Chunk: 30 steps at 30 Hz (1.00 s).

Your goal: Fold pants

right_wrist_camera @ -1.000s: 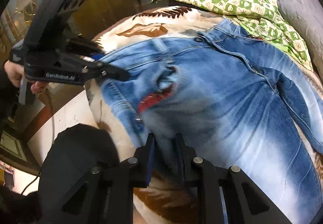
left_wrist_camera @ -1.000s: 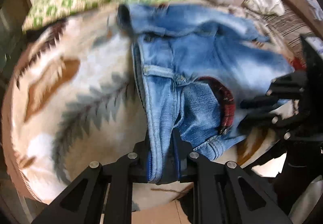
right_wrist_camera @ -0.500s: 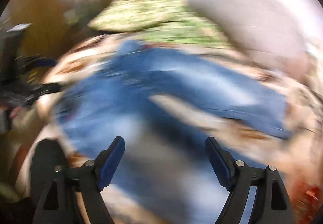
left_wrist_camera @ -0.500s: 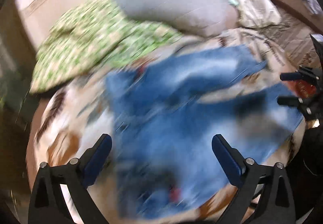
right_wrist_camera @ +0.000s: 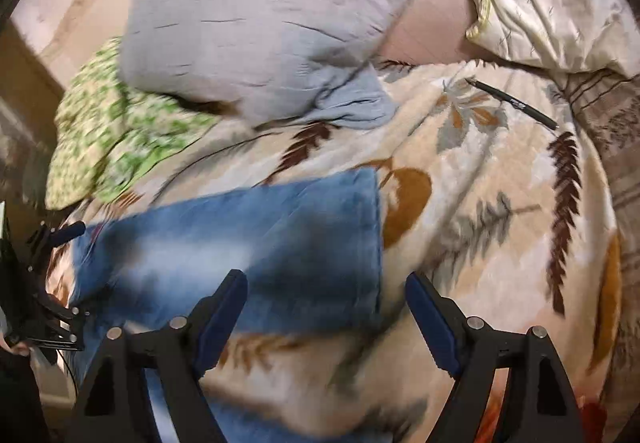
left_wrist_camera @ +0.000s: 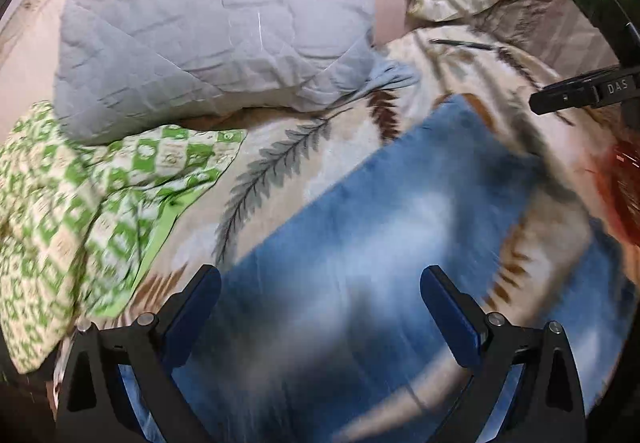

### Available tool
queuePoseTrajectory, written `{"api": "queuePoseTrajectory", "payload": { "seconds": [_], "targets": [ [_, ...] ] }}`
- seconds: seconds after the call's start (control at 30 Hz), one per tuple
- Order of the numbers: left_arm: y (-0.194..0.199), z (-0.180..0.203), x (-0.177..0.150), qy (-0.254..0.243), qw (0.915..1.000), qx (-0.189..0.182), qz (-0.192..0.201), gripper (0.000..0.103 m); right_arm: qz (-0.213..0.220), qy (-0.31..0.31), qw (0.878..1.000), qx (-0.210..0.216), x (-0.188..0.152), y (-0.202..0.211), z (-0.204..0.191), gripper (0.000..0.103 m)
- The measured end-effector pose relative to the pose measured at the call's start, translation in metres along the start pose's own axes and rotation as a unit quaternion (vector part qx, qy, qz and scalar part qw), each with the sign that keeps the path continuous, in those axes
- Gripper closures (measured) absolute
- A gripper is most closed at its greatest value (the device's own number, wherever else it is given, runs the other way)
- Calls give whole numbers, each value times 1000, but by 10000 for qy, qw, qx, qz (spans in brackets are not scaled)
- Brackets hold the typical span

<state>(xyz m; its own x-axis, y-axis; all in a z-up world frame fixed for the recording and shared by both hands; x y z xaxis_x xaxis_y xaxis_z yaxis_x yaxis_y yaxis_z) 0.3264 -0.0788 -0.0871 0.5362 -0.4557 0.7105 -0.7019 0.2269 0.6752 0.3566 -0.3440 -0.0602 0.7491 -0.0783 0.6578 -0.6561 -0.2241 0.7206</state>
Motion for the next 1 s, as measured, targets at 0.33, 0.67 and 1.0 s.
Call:
{"api": "queuePoseTrajectory", "payload": {
  "seconds": [0.33, 0.67, 1.0],
  "targets": [
    [-103, 12, 25, -299, 9985, -396, -247, 3, -505, -53, 9987, -89, 26, -113, 18, 20],
    [-103, 18, 17, -312, 9907, -1092, -754, 97, -624, 430, 9960, 463, 20, -123, 1, 100],
    [56, 50, 29, -522, 9910, -1182, 363, 97, 321, 673, 9946, 718, 9, 13, -6, 100]
  ]
}}
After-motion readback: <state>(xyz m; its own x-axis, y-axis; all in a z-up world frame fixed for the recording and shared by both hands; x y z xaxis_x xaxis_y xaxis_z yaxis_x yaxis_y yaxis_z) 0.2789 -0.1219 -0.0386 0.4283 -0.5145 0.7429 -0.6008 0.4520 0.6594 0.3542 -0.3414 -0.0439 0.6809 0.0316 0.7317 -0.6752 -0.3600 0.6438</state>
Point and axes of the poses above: each gripper's, at about its wrist camera, not at the fingertips, and y roughly against the way its jaws point, z to its right, x to its top, the point moved 3 cm from there along -y, roughly the way its jaws point, and after that the axes turned 15 degrees about z, right-handed, at the moved point
